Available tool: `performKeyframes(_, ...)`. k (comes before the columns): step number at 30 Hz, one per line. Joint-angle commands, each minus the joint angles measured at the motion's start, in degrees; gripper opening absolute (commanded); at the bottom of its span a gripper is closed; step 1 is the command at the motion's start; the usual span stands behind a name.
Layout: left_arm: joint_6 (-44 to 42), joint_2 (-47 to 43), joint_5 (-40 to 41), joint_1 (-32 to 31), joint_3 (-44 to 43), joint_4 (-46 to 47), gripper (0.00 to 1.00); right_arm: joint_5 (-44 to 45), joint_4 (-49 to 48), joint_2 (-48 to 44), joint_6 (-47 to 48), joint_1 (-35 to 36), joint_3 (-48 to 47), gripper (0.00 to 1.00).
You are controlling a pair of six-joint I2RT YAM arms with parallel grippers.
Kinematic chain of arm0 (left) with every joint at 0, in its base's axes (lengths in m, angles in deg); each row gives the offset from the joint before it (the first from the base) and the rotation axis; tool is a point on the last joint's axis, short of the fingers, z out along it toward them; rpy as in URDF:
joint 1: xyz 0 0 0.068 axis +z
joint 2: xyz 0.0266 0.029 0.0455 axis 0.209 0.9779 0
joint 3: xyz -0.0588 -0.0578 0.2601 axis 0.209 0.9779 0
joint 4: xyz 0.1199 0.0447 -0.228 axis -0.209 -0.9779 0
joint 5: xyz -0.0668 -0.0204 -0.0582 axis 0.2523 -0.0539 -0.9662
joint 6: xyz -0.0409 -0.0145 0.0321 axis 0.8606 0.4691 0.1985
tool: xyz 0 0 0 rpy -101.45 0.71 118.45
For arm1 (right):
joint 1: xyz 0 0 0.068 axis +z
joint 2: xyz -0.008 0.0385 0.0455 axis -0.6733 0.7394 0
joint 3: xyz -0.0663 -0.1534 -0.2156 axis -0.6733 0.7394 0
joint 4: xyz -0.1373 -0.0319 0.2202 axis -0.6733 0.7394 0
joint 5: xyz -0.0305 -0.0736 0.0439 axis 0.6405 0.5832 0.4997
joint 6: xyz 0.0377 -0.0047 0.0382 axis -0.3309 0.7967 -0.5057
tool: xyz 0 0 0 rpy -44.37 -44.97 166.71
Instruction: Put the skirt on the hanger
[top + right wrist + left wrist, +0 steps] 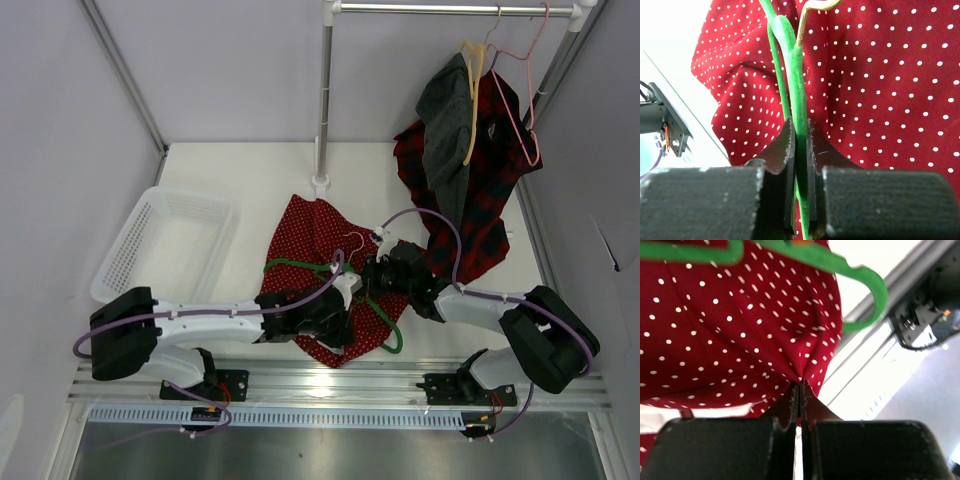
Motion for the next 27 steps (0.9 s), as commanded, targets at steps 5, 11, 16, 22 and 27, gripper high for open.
performKeyframes(5,4.8,-4.7,-1.0,-4.9,3.0,1.0,0.00,4.6,4.0,1.1,0.8,0.1,-1.8,0.00)
performKeyframes(11,6.7,-4.8,-0.8,-11.5,3.9,0.7,0.00,5.8,4.6,0.9,1.3,0.0,-1.4,0.00)
performKeyframes(16,10.0,-9.0,0.0,-14.4,9.4,1.0,0.00,6.2,3.8,0.8,1.0,0.2,0.0,0.00)
performKeyframes(22,10.3,-15.2,4.1,-15.8,9.8,-1.1,0.32,8.0,4.5,1.1,1.2,2.4,0.3,0.00)
performKeyframes(27,12.3,-20.4,15.9,-13.9,5.1,-13.7,0.40,10.5,5.0,0.0,0.7,4.8,2.1,0.00)
